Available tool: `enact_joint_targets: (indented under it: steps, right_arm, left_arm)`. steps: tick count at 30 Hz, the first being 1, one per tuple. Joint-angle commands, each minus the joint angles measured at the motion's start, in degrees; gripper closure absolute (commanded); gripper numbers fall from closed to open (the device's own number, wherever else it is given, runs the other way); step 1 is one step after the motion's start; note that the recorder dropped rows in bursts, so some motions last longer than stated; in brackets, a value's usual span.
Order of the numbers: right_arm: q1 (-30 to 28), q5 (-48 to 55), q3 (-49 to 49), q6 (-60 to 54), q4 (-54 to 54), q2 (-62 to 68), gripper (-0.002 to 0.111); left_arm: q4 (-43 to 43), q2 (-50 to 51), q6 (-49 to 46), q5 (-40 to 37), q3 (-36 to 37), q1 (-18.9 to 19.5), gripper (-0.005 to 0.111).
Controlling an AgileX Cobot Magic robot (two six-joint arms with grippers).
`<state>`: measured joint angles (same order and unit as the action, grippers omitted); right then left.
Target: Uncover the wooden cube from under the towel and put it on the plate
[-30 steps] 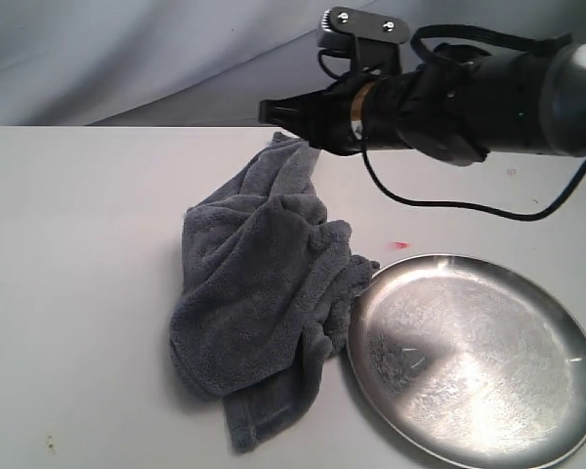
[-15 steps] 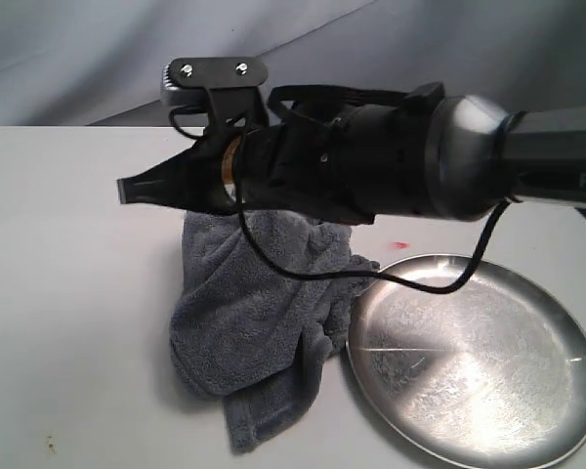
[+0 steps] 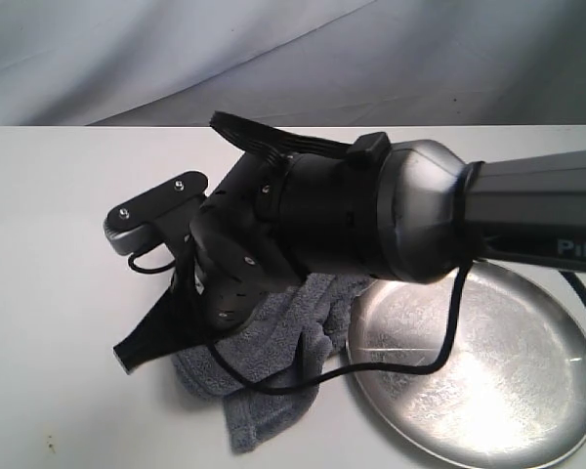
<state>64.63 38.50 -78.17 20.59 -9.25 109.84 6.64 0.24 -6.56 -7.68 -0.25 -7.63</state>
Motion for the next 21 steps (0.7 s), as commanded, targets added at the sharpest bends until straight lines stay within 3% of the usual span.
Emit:
enact_joint_targets:
  steps: [1, 13, 21]
  right_arm:
    - [0.1, 6.8, -0.2, -2.3, 1.3, -0.4, 0.108]
    - [-0.1, -3.7, 21.7, 3.6, -1.1, -16.9, 0.108]
    - [-0.2, -3.6, 32.6, 19.1, -14.1, -28.1, 0.108]
  left_arm:
    - [0.1, -0.2, 0.1, 0.1, 0.3, -0.3, 0.107]
    - [0.1, -0.2, 0.1, 0.1, 0.3, -0.3, 0.107]
    - [0.1, -0.2, 0.1, 0.1, 0.3, -0.3, 0.107]
